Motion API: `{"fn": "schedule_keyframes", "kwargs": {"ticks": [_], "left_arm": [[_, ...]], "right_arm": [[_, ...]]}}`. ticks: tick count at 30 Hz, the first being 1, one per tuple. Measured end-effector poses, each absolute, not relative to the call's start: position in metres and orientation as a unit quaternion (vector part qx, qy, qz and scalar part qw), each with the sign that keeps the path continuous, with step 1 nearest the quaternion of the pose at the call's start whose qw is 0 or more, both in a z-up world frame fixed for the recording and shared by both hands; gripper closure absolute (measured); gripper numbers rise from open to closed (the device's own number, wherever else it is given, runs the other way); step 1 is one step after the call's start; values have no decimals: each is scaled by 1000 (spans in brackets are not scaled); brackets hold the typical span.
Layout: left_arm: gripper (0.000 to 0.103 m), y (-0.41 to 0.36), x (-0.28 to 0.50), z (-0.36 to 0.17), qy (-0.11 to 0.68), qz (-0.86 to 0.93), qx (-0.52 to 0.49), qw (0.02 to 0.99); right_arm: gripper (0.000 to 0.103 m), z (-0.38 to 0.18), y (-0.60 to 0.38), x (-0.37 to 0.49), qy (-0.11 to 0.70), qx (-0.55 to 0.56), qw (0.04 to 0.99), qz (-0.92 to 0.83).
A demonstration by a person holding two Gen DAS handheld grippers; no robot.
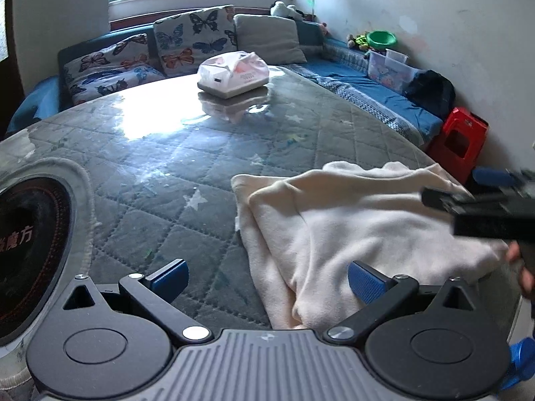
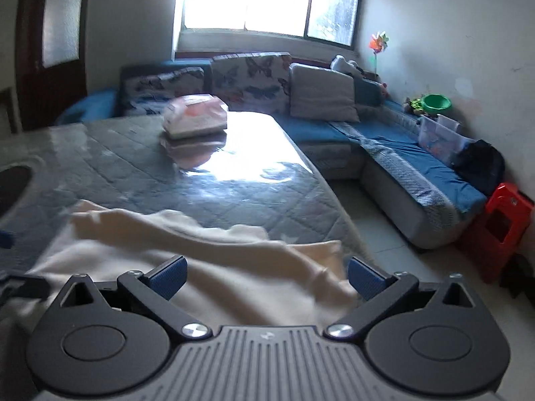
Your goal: Fold clothes
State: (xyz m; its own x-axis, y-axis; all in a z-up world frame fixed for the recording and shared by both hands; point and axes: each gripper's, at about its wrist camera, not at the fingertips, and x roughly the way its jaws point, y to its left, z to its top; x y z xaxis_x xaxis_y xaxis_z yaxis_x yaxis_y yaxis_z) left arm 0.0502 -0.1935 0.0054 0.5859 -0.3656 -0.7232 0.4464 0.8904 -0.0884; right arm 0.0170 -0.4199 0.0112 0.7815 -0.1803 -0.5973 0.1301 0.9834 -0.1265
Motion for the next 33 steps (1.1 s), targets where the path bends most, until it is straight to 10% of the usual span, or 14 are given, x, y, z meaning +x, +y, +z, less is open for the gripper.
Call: {"fn": "schedule_keyframes", "kwargs": {"ticks": [33], "left_arm": [[0, -194, 58, -3, 421, -230, 45, 876]], "right_arm": [[0, -1, -404, 77, 350, -50, 932, -85]]}}
